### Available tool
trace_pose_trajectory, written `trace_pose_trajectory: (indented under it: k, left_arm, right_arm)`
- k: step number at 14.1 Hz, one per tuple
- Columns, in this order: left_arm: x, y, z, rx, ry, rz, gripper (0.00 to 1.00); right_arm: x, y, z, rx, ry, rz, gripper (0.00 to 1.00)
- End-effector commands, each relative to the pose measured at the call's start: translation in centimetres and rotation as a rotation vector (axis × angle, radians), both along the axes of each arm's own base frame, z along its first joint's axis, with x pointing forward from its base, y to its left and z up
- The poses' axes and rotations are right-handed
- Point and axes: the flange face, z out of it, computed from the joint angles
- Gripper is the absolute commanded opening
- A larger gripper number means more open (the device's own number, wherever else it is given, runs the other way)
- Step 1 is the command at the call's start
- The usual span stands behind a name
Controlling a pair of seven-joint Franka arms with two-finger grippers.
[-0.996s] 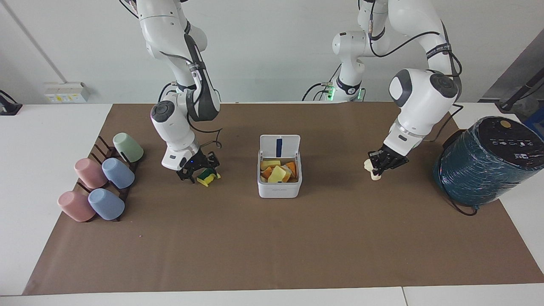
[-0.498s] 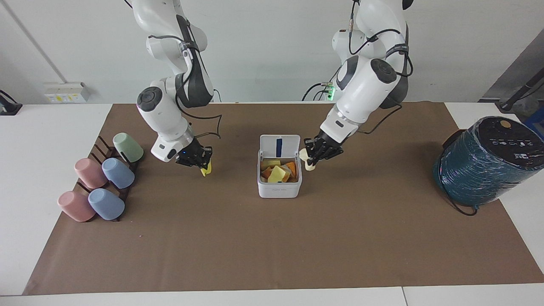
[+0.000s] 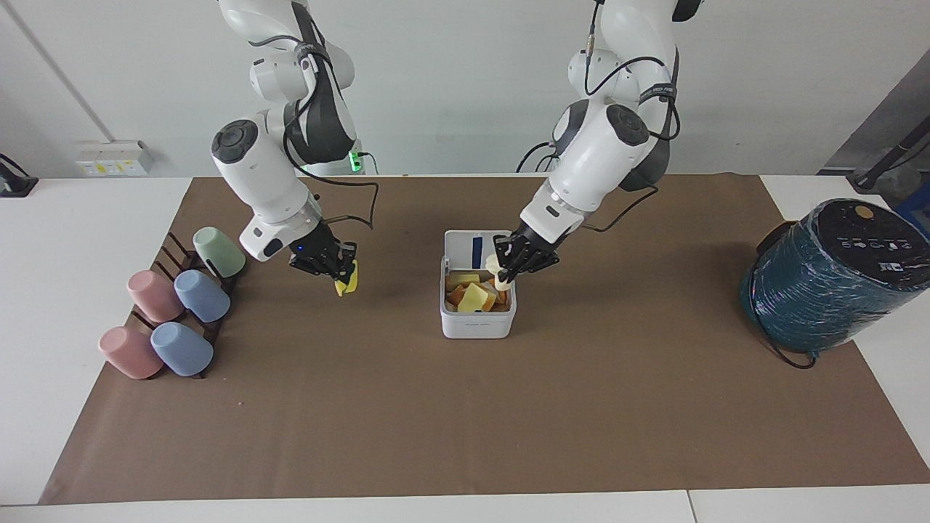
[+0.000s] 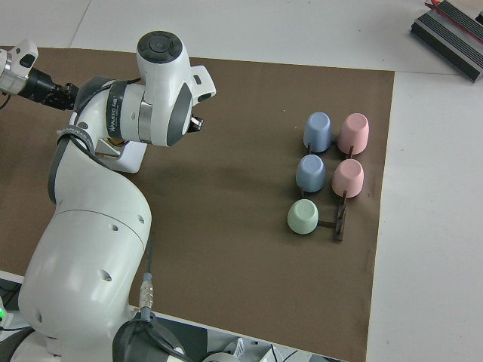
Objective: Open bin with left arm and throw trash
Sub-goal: 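Carry the paper to the bin while the right gripper lifts the sponge, then drop the paper ball into the bin while the right gripper brings the sponge over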
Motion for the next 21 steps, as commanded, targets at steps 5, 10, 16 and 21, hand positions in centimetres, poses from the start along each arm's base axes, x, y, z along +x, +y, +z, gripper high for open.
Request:
trace_pose_trajectory:
  k: [5,10,16,21]
  left_arm:
    - [-2.4,2.2,4.0,0.195,-0.003,-0.115,1.00]
    - [-3.2,7.8,6.4,0.341,-0.002,-0.112,1.00]
    - [-1.3,18.0,10.2,0.437,-0.060,-0.185,1.00]
    - [-0.4,22.2,14.3,0.446,-0.052,-0.179,1.00]
  right_arm:
    - [0.3,5.6,2.2,0.193,0.060,-0.204,0.00]
    - [2.1,10.0,1.6,0.320,-0.012,-0.398,0.00]
    - [0.8,16.7,-1.8,0.334,0.023,-0.404,0.00]
    - [-0.3,17.4,-4.0,0.299,0.051,-0.375,0.17]
